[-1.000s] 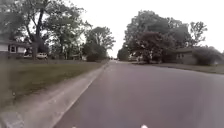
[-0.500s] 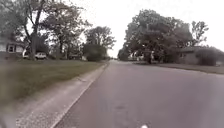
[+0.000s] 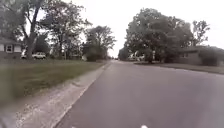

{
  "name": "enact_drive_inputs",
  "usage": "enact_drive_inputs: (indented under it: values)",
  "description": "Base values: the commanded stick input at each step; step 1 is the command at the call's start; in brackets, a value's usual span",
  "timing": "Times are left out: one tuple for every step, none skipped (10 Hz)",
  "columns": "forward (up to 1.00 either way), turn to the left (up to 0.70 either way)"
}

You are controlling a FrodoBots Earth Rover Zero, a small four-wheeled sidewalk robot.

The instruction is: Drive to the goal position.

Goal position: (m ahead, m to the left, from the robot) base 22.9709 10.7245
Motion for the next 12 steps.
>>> enact_drive_inputs:
  values:
    - [1.0,0.0]
    - [1.0,0.0]
    - [1.0,0.0]
    - [1.0,0.0]
    - [1.0,0.0]
    - [1.0,0.0]
    - [1.0,0.0]
    - [1.0,0.0]
    - [1.0,0.0]
    - [1.0,0.0]
    - [1.0,0.0]
    - [1.0,0.0]
